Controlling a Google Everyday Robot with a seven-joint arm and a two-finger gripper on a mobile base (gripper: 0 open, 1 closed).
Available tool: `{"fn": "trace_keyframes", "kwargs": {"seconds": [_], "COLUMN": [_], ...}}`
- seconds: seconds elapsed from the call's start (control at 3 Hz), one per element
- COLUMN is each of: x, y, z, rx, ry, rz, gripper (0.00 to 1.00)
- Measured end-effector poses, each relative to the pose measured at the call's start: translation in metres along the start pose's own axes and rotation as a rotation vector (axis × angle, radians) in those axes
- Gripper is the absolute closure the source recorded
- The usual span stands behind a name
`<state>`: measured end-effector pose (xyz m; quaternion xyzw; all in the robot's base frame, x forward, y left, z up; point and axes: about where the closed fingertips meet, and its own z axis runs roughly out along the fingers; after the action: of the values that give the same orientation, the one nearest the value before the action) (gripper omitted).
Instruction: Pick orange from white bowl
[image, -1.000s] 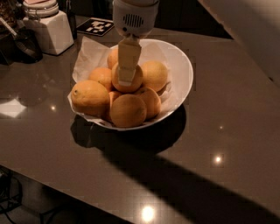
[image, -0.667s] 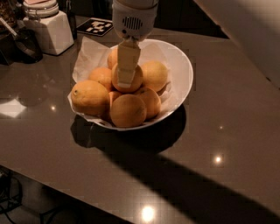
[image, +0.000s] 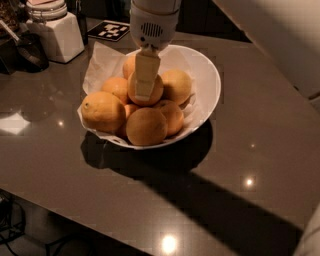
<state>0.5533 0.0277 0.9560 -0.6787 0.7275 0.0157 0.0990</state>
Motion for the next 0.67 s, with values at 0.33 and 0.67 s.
{"fn": "trace_keyframes", "kwargs": {"seconds": [0.33,0.67], "x": [0.0039,0.0074], "y": [-0.0029,-0.0021], "z": [0.0099,0.0197], "rx": [-0.026,-0.053], "ry": [0.000,0.000], "rz": [0.011,0.019], "gripper": [0.33,0.32]}}
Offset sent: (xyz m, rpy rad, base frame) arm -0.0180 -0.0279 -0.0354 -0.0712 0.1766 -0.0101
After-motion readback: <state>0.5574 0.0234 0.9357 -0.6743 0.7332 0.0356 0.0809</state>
